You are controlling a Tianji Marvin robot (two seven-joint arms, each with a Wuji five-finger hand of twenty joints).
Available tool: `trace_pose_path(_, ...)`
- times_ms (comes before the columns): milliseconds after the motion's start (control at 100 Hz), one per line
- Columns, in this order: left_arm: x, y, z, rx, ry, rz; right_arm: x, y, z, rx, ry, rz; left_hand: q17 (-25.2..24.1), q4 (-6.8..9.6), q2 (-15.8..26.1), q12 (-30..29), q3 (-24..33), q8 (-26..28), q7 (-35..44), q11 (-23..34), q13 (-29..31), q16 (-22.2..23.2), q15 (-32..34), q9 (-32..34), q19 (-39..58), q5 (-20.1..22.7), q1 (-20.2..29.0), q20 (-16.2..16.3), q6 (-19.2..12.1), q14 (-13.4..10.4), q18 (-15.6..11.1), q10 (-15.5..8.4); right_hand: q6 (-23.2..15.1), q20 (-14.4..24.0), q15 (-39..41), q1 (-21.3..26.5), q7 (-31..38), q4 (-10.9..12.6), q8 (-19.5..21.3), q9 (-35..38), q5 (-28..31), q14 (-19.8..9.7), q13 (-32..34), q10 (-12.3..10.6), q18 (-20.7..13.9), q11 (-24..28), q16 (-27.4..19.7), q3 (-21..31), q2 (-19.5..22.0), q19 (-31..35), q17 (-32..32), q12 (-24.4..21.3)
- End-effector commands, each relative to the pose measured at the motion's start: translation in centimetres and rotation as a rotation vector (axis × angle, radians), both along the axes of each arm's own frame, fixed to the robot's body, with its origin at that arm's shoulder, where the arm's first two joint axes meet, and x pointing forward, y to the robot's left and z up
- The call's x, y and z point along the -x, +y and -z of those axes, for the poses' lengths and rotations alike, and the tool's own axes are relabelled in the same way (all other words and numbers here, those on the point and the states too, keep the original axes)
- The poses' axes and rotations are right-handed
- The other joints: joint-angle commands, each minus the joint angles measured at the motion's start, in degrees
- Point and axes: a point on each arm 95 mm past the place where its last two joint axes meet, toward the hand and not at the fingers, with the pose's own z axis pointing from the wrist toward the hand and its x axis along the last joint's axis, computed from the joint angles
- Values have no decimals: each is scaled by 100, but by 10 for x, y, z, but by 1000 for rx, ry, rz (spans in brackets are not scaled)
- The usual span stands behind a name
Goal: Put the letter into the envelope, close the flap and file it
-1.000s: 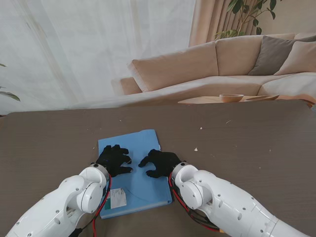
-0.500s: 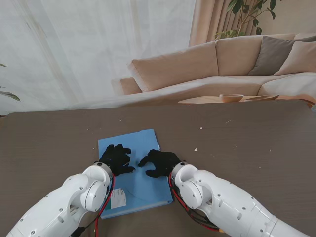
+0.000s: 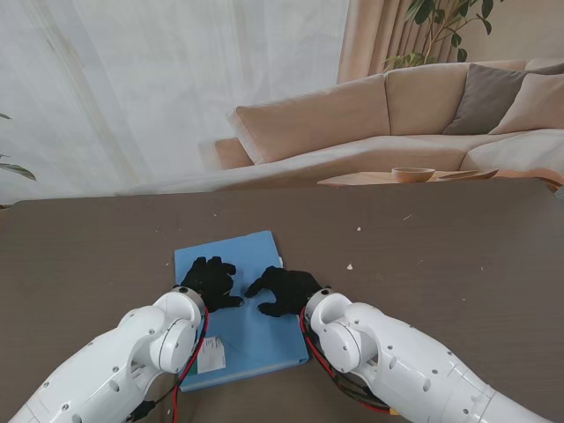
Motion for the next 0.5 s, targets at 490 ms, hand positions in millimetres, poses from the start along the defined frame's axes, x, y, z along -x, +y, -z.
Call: trace_pose_path(490,7,-9,9,-10,69,46,8,2,13,13,51,-6,-8,133,248,-26,-81,-716,-447,-61,-95,-143,-98,-108,-119,548,-52,-199,-865,-98,-126,-58,-56,-69,-86,-3,65,198,-83,479,122,-727,-2,455,-315,194,66,58,-48,291,23,46)
